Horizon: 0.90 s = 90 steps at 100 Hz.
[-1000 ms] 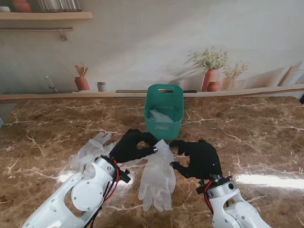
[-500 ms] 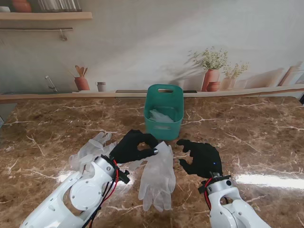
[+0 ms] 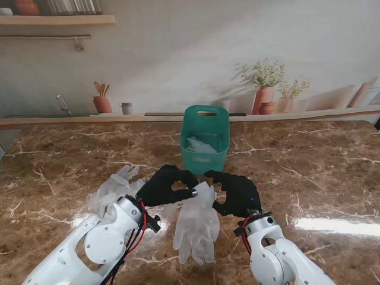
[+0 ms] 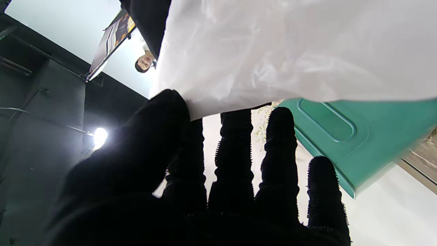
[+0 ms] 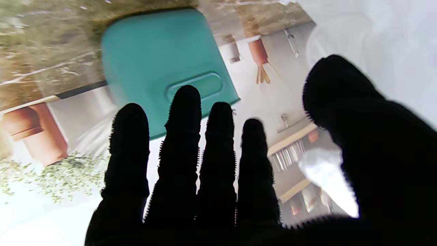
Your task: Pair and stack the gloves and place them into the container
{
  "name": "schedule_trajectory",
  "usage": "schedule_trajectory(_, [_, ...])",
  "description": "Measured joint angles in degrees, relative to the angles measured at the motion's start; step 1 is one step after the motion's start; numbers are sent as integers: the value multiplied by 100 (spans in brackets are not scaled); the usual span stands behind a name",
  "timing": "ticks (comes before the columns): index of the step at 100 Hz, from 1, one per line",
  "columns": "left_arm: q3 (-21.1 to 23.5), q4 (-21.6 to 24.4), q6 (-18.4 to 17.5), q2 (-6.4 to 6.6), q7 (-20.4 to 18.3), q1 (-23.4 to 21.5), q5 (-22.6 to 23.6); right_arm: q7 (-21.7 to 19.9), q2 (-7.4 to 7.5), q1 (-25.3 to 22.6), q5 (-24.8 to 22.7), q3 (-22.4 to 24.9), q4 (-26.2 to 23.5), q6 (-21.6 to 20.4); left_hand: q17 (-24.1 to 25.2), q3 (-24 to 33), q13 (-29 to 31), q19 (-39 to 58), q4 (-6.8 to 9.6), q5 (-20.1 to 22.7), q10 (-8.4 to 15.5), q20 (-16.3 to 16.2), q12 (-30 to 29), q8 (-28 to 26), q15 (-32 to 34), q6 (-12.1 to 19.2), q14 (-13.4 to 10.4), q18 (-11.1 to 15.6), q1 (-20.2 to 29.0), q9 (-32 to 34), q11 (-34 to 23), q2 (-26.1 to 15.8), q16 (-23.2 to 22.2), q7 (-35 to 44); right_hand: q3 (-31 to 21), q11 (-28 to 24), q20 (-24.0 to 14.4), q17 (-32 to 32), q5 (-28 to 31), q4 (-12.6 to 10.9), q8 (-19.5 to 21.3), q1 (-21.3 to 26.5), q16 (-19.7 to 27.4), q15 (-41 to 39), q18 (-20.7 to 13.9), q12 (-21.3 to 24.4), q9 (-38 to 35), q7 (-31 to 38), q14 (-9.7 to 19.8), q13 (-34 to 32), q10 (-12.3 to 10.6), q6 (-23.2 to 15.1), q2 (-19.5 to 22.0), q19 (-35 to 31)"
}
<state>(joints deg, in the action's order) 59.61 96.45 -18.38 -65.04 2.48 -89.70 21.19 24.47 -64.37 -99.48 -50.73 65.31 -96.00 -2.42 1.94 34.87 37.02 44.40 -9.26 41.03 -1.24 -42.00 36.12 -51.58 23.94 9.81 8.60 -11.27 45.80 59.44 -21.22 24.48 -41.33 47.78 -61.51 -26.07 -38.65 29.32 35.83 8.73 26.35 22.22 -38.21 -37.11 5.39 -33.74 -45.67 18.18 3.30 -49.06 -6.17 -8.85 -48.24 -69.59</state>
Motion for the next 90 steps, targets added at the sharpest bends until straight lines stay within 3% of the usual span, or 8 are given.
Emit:
schedule_trajectory(6, [17,9,0,11,-37,-10,5,207,-31,49,57,-10,65,-219,0,-3,0,0,0,0,0,0,1,0,0,0,0,0,0,0,0,0,0,-1,-13,-86,-63,0,699,0,186,20,0,-1,8,0,-439,543,0,-37,-10,-316,0,4])
schedule_trajectory(7, [21,9,0,12,-41,-12,8,253,-37,54,63,-10,72,-253,0,-4,0,0,0,0,1,0,1,0,0,0,0,0,0,0,0,0,0,-2,-13,-107,-67,0,820,121,186,89,0,-1,11,0,-525,760,0,-38,-17,-376,2,4])
schedule_trajectory(8, [24,9,0,14,-43,-14,11,292,-43,58,69,-10,76,-281,0,-4,0,0,0,0,1,0,1,0,0,0,0,0,0,0,0,0,0,-3,10,-108,-117,0,985,335,-47,320,0,-2,16,0,-687,1316,0,-39,-36,-522,4,4])
schedule_trajectory(12, [36,9,3,18,-49,-22,21,406,-64,66,103,-7,81,-362,0,-5,0,0,0,0,1,0,1,0,0,0,0,0,1,0,0,0,0,-3,73,-148,-134,37,1363,598,-576,589,0,-10,20,-257,-1017,2552,0,-46,-63,-816,102,4])
schedule_trajectory(20, [57,9,7,23,-49,-39,34,424,-101,65,162,25,57,-429,0,-7,0,0,0,0,1,0,3,0,0,0,0,0,2,0,0,0,0,-4,72,-151,-137,128,1772,635,-718,637,0,-76,25,-738,-1466,3485,0,-163,-99,-976,256,4])
schedule_trajectory(47, [61,-38,-80,44,-96,-63,16,878,-106,103,-240,124,17,-499,1,-190,0,0,0,-18,1,0,6,0,0,1,0,-4,63,-2,0,-67,0,-70,-27,-331,-137,333,1724,690,1152,604,-72,-376,-17,-1503,-1756,3179,12,-297,-203,-968,654,-160])
schedule_trajectory(61, [35,-106,-249,63,-213,-38,-77,1025,-113,133,-241,151,-16,-572,0,-252,0,-40,0,-23,2,0,6,0,0,2,2,-37,112,-6,0,-120,0,-70,-27,-611,-137,429,1666,696,1521,603,-164,-630,-36,-1720,-1776,3110,57,-419,-213,-914,780,-310])
schedule_trajectory(90, [36,-136,-182,80,-247,-11,-82,1271,-163,64,-281,244,-178,-616,1,-358,-1,-44,2,-165,18,0,90,0,0,7,6,-49,119,-148,-51,-235,0,-68,-27,-735,-137,659,1606,756,2001,602,-217,-796,-41,-1793,-1877,2988,61,-693,-217,-877,924,-596])
